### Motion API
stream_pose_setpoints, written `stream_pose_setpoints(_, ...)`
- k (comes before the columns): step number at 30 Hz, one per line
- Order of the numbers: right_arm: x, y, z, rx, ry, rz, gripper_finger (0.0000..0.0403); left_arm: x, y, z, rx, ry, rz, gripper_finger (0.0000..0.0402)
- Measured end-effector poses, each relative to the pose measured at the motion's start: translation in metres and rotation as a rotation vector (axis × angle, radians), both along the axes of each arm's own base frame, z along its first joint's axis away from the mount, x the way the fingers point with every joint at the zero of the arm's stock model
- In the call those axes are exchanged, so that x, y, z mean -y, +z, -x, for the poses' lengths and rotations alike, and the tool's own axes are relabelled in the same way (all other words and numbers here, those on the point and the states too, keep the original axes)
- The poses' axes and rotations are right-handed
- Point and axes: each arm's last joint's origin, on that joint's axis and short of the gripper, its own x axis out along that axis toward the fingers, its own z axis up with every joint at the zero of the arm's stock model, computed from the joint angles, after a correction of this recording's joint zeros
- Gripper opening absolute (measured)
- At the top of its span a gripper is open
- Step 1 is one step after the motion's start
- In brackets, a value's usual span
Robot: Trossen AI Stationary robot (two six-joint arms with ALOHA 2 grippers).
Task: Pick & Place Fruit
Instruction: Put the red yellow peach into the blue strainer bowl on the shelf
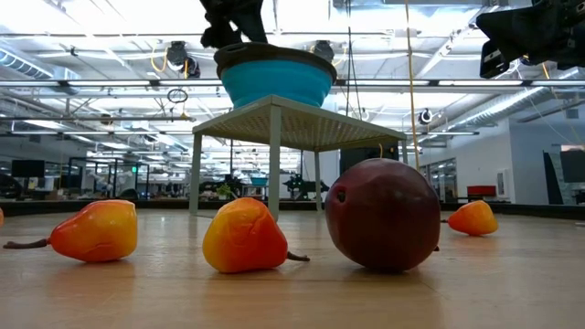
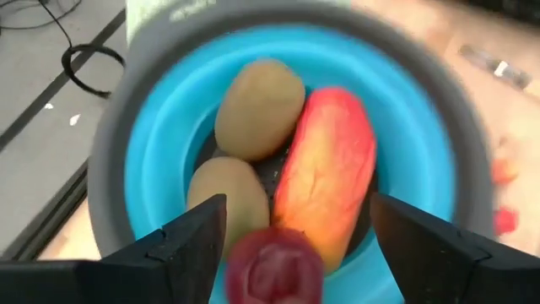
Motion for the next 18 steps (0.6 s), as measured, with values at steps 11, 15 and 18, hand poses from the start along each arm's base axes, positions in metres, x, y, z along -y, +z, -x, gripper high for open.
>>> stream_pose_setpoints(11,0.000,0.000,0.000,-0.001,0.002,-0.007,0.0000,0.023,0.041,0.037,0.227,0.113,0.154,0.0264)
stream_pose_setpoints(15,0.000,0.000,0.000,-0.001,0.002,-0.007,0.0000,0.037,0.049,0.046,0.291,0.146,0.246,0.0257)
stream_pose_setpoints(18,0.000,0.000,0.000,-0.001,0.001,-0.007,0.0000,0.050,0.050,0.046,0.299,0.134,0.287,0.0253)
